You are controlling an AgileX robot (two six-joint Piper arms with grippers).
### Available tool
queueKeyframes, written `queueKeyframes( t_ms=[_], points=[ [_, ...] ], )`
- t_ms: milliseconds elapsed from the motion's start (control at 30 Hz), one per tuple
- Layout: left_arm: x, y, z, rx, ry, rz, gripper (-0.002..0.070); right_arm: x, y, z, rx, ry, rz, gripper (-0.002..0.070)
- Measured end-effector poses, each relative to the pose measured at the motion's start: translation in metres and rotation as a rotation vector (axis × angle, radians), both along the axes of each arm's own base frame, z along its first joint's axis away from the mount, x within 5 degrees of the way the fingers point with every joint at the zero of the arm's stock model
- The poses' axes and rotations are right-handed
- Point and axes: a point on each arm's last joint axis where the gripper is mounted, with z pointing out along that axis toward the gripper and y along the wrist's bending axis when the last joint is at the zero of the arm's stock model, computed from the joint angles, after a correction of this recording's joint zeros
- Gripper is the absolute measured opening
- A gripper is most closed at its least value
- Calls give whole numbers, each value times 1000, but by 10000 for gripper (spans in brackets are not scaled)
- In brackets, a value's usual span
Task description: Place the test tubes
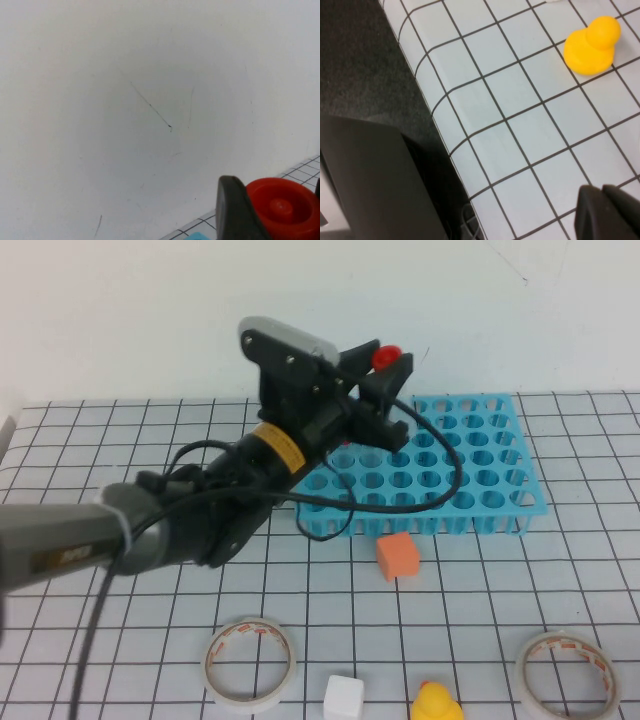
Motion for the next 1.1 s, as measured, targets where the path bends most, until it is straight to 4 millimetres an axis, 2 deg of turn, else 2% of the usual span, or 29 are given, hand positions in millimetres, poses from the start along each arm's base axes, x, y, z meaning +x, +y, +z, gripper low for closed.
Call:
queueKeyframes(
  t_ms=[133,400,900,1100],
  points=[
    [12,-8,-5,25,-17,-5,270,0,0,0,0,0,0,-1],
    [28,-17,-35,168,-10,5,270,0,0,0,0,0,0,-1],
    [49,-25,-56,208,-2,14,270,0,0,0,-1,1,1,-1],
    [49,-24,-56,208,-2,16,270,0,0,0,-1,1,1,-1]
  ],
)
